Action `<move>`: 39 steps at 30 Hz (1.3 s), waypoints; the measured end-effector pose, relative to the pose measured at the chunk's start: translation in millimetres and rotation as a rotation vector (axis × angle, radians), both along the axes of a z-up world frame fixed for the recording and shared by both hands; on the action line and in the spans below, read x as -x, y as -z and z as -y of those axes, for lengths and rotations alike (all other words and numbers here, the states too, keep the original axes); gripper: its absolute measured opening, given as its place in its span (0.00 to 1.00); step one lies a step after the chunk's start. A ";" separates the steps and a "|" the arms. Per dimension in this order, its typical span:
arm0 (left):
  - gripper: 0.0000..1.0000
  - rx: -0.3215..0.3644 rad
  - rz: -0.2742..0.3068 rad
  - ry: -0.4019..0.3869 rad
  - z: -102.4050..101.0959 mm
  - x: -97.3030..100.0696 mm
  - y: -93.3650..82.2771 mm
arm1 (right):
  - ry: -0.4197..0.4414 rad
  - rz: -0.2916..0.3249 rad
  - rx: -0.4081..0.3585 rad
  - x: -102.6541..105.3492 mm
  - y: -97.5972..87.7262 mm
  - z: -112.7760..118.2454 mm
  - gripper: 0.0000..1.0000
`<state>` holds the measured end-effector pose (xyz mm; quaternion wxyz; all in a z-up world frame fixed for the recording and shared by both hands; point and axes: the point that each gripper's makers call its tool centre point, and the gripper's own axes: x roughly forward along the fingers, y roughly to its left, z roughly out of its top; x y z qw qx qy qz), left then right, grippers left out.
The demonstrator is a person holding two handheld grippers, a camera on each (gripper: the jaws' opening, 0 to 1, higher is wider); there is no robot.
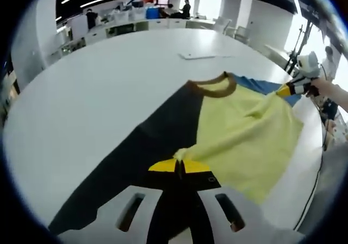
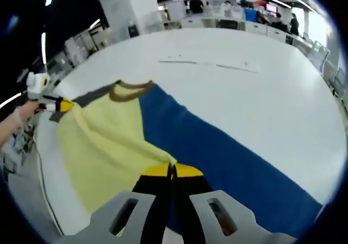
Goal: Fold the garment on the visible template until the final outline fits inside the template.
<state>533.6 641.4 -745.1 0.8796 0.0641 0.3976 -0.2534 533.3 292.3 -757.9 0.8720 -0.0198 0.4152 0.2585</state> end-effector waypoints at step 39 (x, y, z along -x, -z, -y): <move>0.00 -0.014 -0.051 0.012 4.6 3.1 16.1 | 0.045 0.022 -0.024 3.6 5.1 -4.8 0.02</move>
